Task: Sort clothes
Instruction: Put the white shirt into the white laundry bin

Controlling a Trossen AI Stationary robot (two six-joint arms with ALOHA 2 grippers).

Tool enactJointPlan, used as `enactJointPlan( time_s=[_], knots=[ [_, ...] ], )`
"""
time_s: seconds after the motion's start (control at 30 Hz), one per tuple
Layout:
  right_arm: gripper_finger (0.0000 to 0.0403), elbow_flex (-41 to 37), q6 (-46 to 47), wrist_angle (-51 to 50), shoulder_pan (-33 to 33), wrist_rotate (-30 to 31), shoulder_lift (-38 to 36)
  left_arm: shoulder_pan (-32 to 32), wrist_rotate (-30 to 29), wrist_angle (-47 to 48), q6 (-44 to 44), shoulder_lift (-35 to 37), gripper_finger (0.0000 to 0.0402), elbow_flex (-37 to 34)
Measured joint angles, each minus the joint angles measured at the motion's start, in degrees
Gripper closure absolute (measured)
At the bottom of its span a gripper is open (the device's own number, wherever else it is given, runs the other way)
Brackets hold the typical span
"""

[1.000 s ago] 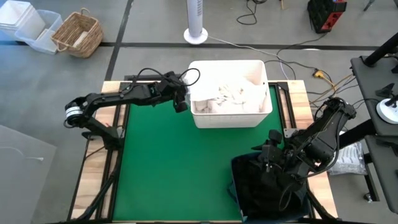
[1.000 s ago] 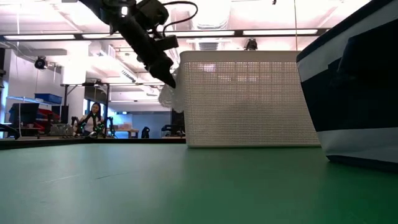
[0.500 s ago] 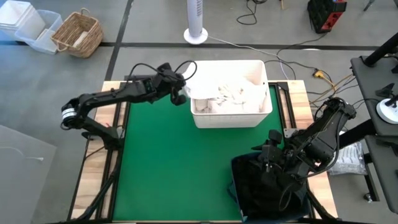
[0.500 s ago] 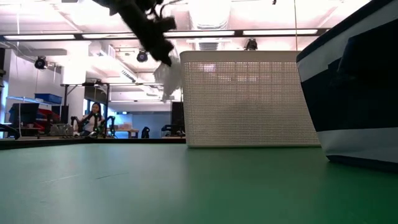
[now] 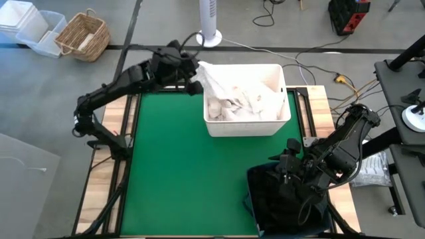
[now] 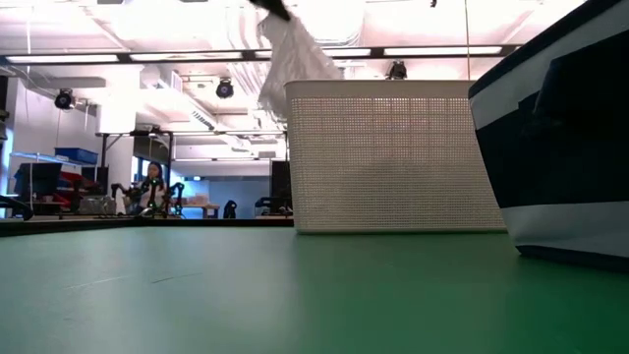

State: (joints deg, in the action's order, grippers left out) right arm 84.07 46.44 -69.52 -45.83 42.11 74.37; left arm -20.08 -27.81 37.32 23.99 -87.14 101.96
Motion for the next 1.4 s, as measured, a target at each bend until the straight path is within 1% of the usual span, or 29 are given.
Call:
enactJointPlan(
  time_s=[0.1,0.27,0.37,0.4,0.43,0.5,0.6,0.67,0.73,0.87,0.93,1.03,1.1,1.33,1.4],
  knots=[
    [0.0188,0.0,0.0,0.0,0.0,0.0,0.0,0.6,3.5,2.7,-0.5,-3.0,0.0401,8.3],
    [0.0186,-0.1,-0.1,-0.1,0.0,0.0,0.0,1.7,3.8,10.2,0.5,-11.0,0.0401,24.0],
    [0.0188,-0.1,-0.2,-0.1,0.0,0.0,0.0,2.5,3.8,13.2,1.1,-16.6,0.0402,33.3],
    [0.0188,-0.1,-0.2,-0.1,0.0,0.0,0.0,2.8,3.5,11.0,1.8,-17.1,0.0402,32.7],
    [0.0188,-0.1,-0.2,-0.2,0.0,0.0,0.0,3.0,3.4,7.8,2.8,-16.5,0.0402,30.4],
    [0.0187,-0.3,-0.2,-0.2,0.0,0.0,0.0,3.2,3.5,4.9,4.4,-16.4,0.0401,27.4],
    [0.0187,-0.6,-0.2,-0.3,0.0,0.0,0.0,3.2,4.1,3.9,3.8,-16.7,0.0401,26.6],
    [0.0188,-0.7,-0.2,-0.2,0.0,-0.1,0.0,3.1,5.7,2.5,3.3,-17.2,0.0401,26.6],
    [0.0188,-0.8,-0.2,-0.4,0.0,-0.1,0.0,3.1,10.0,1.2,2.0,-17.7,0.0401,26.6],
    [0.0187,-0.9,-0.2,-0.4,0.0,-0.1,0.0,3.2,24.5,-2.3,-1.3,-19.1,0.0401,27.7],
    [0.0188,-0.9,-0.2,-0.4,0.0,-0.1,0.0,3.2,30.6,-3.3,-2.4,-19.6,0.0401,28.8],
    [0.0187,-0.9,-0.2,-0.4,0.0,0.0,0.0,3.2,36.1,-3.0,-2.1,-20.5,0.0401,29.6],
    [0.0186,-0.9,-0.2,-0.3,0.0,0.0,0.0,3.2,37.4,-2.7,-2.1,-21.3,0.0401,29.6],
    [0.0187,-1.1,-0.2,-0.2,0.0,0.0,0.0,3.0,37.5,1.2,-2.5,-24.5,0.0401,29.0],
    [0.0186,-1.3,-0.2,-0.2,0.0,0.0,0.0,3.0,38.4,1.3,-2.5,-25.6,0.0401,28.3]
  ],
)
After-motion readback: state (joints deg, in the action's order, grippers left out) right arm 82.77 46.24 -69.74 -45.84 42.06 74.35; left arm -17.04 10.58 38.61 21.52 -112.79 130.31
